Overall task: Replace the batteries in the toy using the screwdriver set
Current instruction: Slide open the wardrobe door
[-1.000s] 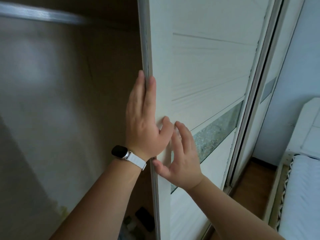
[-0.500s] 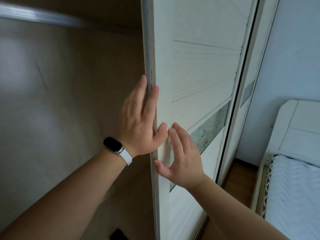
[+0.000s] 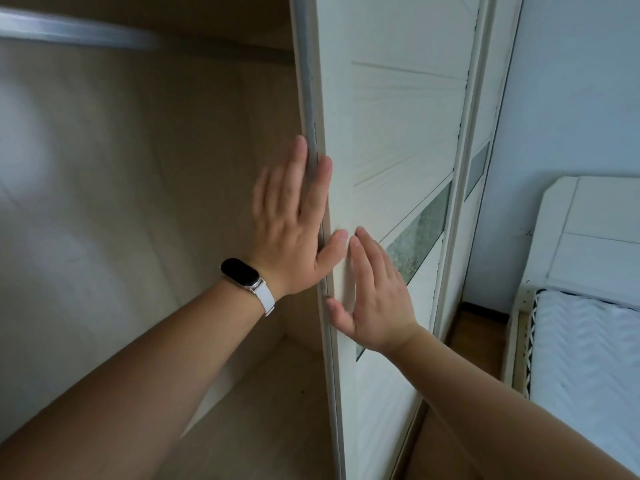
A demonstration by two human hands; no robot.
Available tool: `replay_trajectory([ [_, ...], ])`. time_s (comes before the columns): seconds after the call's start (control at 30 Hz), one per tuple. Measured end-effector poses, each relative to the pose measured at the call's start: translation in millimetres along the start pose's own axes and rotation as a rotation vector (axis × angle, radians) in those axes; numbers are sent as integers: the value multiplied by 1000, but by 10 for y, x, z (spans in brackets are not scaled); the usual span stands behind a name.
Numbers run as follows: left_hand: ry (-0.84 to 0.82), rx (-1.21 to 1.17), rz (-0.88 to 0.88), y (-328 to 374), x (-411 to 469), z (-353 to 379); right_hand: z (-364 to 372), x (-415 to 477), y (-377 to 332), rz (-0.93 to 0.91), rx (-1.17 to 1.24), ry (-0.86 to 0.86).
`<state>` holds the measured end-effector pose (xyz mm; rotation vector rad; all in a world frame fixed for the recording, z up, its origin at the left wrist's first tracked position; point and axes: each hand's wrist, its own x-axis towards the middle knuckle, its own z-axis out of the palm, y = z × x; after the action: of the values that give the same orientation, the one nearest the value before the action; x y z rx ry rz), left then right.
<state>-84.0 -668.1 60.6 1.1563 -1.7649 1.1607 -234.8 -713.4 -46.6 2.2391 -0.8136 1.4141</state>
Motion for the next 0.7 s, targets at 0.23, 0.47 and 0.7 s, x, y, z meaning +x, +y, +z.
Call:
replay_trajectory([
  [0.23,-86,25,40,-15,104,214,-177,38,126,188,-230,-320],
  [0.47,-207,61,79,-37,101,313,-290,112,157,311,-332,-410],
  [0.7,-364,29,119,-33,93,145,-487,191,85,421,-294,-500],
])
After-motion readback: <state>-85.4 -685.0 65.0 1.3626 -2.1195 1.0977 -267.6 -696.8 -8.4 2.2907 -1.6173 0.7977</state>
